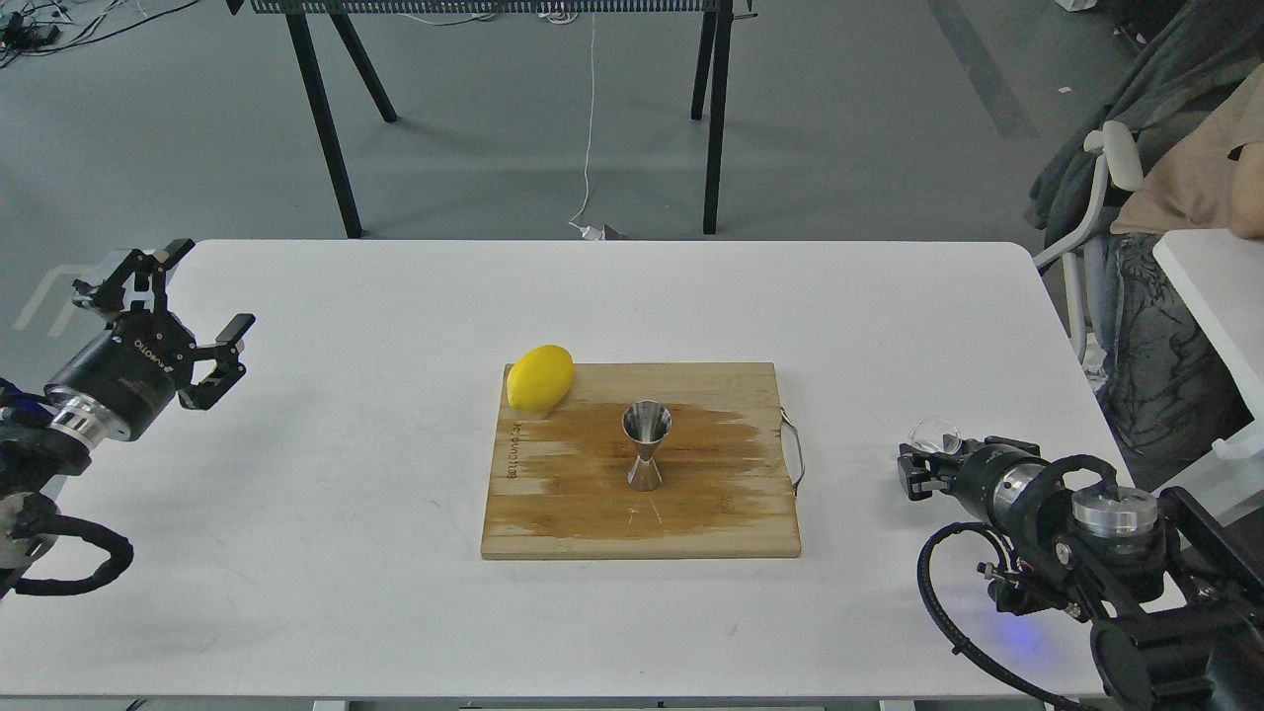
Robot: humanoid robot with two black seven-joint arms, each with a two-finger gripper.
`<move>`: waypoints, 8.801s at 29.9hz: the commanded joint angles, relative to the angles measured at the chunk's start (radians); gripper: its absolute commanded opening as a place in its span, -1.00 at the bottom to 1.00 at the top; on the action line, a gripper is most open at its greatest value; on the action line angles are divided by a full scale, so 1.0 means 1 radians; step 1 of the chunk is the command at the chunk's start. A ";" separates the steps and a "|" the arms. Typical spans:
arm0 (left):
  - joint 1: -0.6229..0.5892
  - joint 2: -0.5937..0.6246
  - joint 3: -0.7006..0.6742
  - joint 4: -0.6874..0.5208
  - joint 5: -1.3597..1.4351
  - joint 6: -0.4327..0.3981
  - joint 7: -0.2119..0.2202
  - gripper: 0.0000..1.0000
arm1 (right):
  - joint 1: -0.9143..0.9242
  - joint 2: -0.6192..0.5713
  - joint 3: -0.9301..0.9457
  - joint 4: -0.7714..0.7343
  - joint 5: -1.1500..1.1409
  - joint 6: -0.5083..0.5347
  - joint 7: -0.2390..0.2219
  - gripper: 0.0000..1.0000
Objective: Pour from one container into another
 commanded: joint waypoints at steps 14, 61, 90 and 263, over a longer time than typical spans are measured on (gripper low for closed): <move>-0.001 -0.009 0.002 0.000 0.002 0.000 0.000 0.98 | 0.106 -0.001 0.001 0.188 -0.153 0.102 -0.002 -0.29; -0.001 -0.011 0.002 0.000 0.000 0.000 0.000 0.98 | 0.297 0.036 -0.610 0.334 -1.115 0.274 -0.008 -0.33; 0.000 -0.011 0.002 0.000 0.000 0.000 0.000 0.98 | 0.311 0.035 -0.646 0.328 -1.210 0.274 -0.006 -0.33; 0.014 -0.023 -0.002 -0.003 0.000 0.000 0.000 0.98 | -0.250 0.245 0.369 0.247 -0.158 0.237 0.024 -0.36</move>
